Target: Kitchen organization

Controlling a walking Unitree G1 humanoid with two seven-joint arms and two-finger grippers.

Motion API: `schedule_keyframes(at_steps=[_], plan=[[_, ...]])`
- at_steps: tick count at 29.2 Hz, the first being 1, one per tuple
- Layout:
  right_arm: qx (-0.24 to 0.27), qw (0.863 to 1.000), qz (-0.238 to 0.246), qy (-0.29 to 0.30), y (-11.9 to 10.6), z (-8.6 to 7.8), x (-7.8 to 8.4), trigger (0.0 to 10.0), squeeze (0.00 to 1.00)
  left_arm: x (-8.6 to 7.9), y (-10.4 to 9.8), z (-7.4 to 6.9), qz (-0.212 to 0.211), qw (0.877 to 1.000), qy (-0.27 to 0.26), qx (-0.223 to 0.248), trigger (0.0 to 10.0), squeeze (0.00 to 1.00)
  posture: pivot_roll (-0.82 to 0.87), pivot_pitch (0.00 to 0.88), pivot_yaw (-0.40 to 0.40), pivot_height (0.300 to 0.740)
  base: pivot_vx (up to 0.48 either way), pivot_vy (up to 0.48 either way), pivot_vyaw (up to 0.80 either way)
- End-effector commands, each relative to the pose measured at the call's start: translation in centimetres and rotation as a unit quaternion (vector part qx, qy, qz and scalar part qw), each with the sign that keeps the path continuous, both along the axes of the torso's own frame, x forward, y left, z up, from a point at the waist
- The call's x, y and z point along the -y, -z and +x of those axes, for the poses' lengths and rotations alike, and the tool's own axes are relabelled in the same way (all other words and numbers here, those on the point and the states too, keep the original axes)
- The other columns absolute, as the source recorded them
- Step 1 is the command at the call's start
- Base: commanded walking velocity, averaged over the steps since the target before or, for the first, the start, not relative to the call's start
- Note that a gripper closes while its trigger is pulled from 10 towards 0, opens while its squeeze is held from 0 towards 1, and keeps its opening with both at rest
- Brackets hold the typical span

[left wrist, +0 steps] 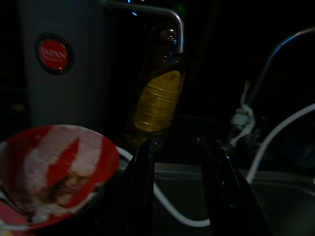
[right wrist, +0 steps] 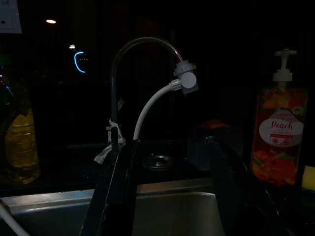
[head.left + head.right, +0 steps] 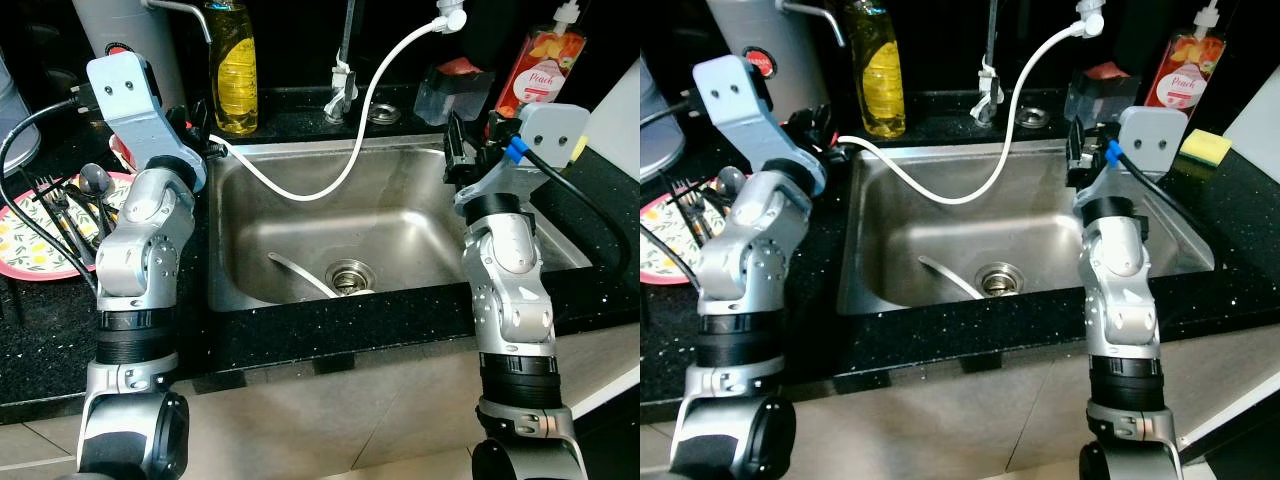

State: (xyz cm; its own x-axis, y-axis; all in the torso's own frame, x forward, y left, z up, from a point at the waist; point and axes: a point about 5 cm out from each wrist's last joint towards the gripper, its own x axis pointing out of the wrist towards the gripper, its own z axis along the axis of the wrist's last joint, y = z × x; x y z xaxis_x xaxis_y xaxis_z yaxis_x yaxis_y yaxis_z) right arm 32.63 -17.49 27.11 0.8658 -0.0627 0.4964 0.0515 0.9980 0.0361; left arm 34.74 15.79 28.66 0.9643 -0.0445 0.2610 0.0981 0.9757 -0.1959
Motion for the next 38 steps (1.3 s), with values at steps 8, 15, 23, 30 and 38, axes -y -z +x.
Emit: schedule_keyframes(at_steps=[8,15,23,30,38], plan=[[-0.006,1.0,0.003,-0.002,0.23,0.08,-0.08,10.0,0.0,-0.08,-0.56,-0.35,0.042,0.999,-0.006,0.02,10.0,0.0,0.11,0.0,-0.009,0.74,0.0,0.0,0.0],[-0.006,1.0,0.003,-0.002,0.19,0.07,-0.02,10.0,0.0,-0.11,-0.58,-0.39,0.043,0.999,-0.007,0.022,10.0,0.0,0.1,0.0,-0.013,0.74,0.0,0.0,0.0],[-0.007,1.0,0.002,-0.002,0.19,0.07,-0.01,10.0,0.0,-0.03,-0.47,-0.44,0.047,0.999,-0.007,0.022,10.0,0.0,0.1,0.0,-0.014,0.74,0.0,0.0,0.0],[-0.007,1.0,0.001,-0.001,0.2,0.06,0.02,10.0,0.0,0.06,-0.46,-0.45,0.048,0.999,-0.005,0.024,10.0,0.0,0.1,0.0,-0.014,0.74,0.0,0.0,0.0],[-0.008,1.0,0.001,-0.001,0.22,0.06,0.01,10.0,0.0,0.04,-0.48,-0.46,0.049,0.998,-0.005,0.024,10.0,0.0,0.1,0.0,-0.014,0.74,0.0,0.0,0.0]])
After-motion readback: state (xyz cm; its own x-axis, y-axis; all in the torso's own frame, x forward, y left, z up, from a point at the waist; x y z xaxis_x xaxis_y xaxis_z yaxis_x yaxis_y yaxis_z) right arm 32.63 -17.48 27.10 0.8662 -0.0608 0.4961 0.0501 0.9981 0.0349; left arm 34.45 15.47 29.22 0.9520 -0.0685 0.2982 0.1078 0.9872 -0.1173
